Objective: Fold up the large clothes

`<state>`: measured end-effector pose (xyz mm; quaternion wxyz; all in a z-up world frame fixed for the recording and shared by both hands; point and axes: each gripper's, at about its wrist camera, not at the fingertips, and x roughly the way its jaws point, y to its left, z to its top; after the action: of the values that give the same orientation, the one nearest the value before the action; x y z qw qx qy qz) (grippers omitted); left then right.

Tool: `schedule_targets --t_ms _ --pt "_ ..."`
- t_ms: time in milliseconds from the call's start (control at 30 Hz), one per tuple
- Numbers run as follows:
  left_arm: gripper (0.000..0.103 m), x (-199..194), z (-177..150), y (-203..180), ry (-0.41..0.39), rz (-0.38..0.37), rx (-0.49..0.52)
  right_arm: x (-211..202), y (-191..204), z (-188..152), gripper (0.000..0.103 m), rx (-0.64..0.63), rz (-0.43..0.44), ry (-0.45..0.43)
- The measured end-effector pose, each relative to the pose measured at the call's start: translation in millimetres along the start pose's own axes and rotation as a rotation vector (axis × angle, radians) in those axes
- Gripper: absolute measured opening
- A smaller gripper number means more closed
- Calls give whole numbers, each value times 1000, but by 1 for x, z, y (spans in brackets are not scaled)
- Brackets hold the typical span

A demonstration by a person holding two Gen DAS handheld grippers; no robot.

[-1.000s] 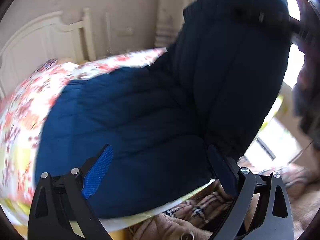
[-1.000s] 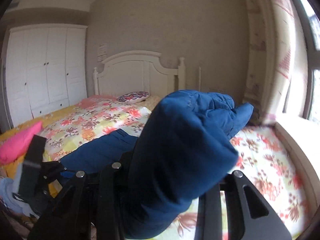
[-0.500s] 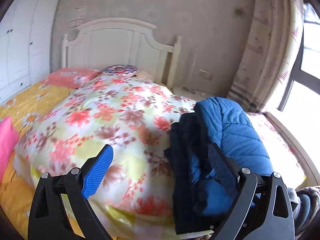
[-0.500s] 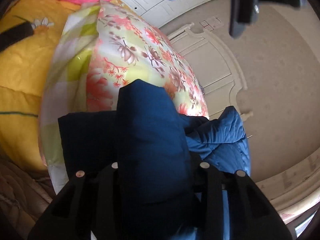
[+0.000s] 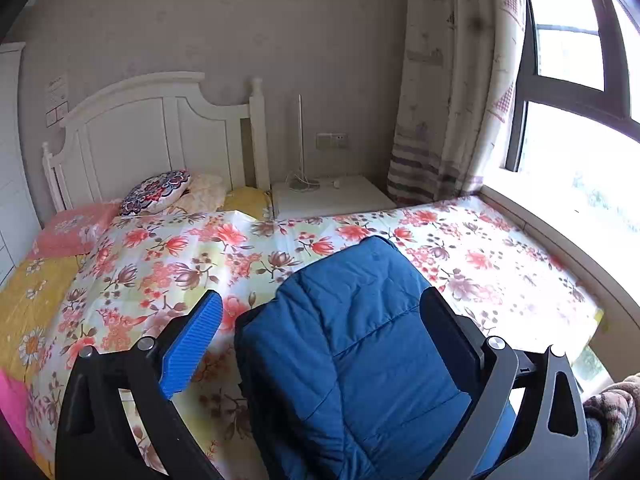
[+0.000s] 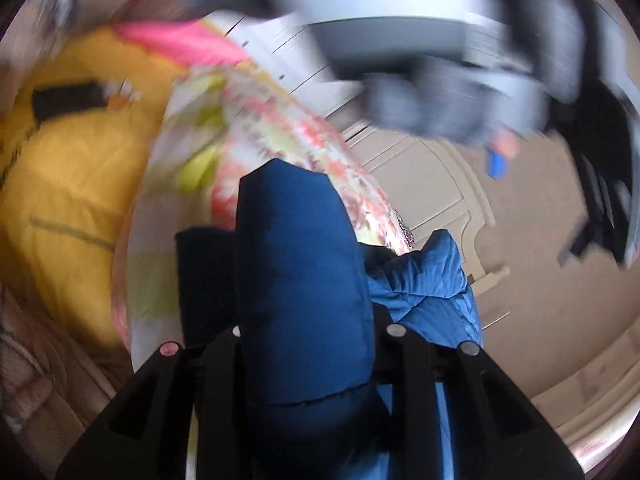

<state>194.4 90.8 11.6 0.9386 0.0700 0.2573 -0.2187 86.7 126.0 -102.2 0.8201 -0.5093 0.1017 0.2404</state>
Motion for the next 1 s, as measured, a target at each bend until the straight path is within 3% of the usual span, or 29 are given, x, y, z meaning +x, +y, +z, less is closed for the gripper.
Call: schedule_targets --t_ms 100,233,300,367,467,500,600,667,700,800,833,867,933,1000 --pt "97 37 -2 -17 65 6 70 8 3 3 42 -6 -45 35" --pt "99 124 -32 -28 237 139 229 7 -2 9 48 13 -16 54" --pt "99 150 -47 -7 254 45 181 -3 -7 5 54 9 25 35" --pt "99 159 -55 21 271 10 70 -30 -23 -4 75 62 169 -30" --pt "99 157 -67 30 247 64 53 -64 -70 -31 75 309 395 -147" --pt "99 153 -71 28 225 101 69 -71 -90 -44 75 418 433 -173" --pt "99 148 -71 27 195 141 71 -76 -148 -87 66 706 407 -187" --pt "99 148 -72 32 192 133 49 -68 -169 -103 48 799 365 -142" --pt "99 147 -69 31 192 130 45 -61 -172 -106 46 828 368 -117" --pt "99 150 -69 29 195 127 44 -34 -149 -94 45 751 475 -48" --pt "99 150 -69 29 196 124 45 -18 -124 -86 54 669 498 12" --pt "99 150 -69 29 194 120 45 -13 -107 -81 62 603 439 6" --pt "99 150 -70 32 206 115 47 -2 -98 -75 68 592 422 32" --pt "99 144 -66 27 223 190 105 2 -104 -70 68 575 424 76"
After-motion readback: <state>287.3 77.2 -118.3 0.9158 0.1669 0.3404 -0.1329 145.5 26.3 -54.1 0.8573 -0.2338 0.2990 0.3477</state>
